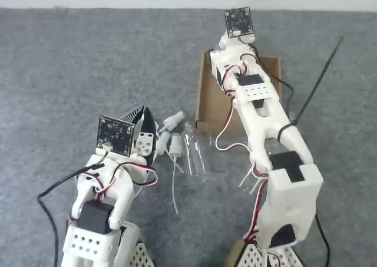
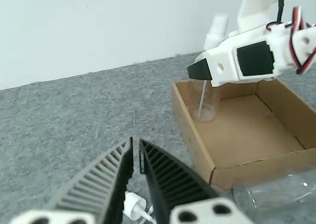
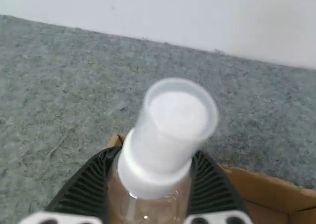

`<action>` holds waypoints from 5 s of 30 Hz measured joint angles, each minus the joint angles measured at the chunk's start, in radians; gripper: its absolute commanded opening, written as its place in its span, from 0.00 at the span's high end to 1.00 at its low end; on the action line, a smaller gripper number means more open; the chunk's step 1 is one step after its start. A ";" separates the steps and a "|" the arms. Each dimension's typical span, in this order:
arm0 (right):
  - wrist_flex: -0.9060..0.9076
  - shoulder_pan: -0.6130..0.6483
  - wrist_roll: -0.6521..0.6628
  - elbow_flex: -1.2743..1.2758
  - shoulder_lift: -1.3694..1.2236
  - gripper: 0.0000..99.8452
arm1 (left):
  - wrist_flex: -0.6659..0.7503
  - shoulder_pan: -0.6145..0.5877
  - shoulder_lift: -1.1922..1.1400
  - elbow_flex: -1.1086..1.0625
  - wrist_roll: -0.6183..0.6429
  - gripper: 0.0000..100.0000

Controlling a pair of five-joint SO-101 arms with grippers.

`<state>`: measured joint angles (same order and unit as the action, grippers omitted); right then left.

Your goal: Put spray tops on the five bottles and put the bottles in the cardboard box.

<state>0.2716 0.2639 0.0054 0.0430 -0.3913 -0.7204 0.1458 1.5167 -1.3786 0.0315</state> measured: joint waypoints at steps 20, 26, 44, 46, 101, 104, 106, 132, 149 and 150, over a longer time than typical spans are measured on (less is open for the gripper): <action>-0.002 0.003 0.003 -0.008 -0.043 0.97 | 0.000 0.000 0.000 0.000 0.000 0.99; -0.002 0.026 0.003 -0.008 -0.043 0.83 | 0.000 0.000 0.000 0.000 0.000 0.99; 0.009 0.048 0.000 -0.008 -0.044 0.66 | 0.000 0.000 0.000 0.000 0.000 0.99; 0.009 0.048 0.000 -0.008 -0.044 0.66 | 0.000 0.000 0.000 0.000 0.000 0.99; 1.229 -0.379 0.161 0.014 0.802 0.66 | 0.000 0.000 0.000 0.000 0.000 0.99; 1.145 -0.437 0.241 0.166 0.764 0.66 | 0.000 0.000 0.000 0.000 0.000 0.99; 1.063 -0.446 0.270 0.272 0.726 0.65 | 0.000 0.000 0.000 0.000 0.000 0.99; 0.612 -0.562 0.292 0.508 0.318 0.87 | 0.000 0.000 0.000 0.000 0.000 0.99; 0.686 -0.850 0.819 0.506 0.319 0.93 | 0.000 0.000 -0.003 0.000 0.000 0.99; 0.686 -0.867 0.821 0.506 0.319 0.93 | 0.000 0.000 -0.003 0.000 0.000 0.99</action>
<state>0.9574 -0.6030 0.8263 0.5493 -0.0721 -0.7204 0.1458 1.5136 -1.3786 0.0315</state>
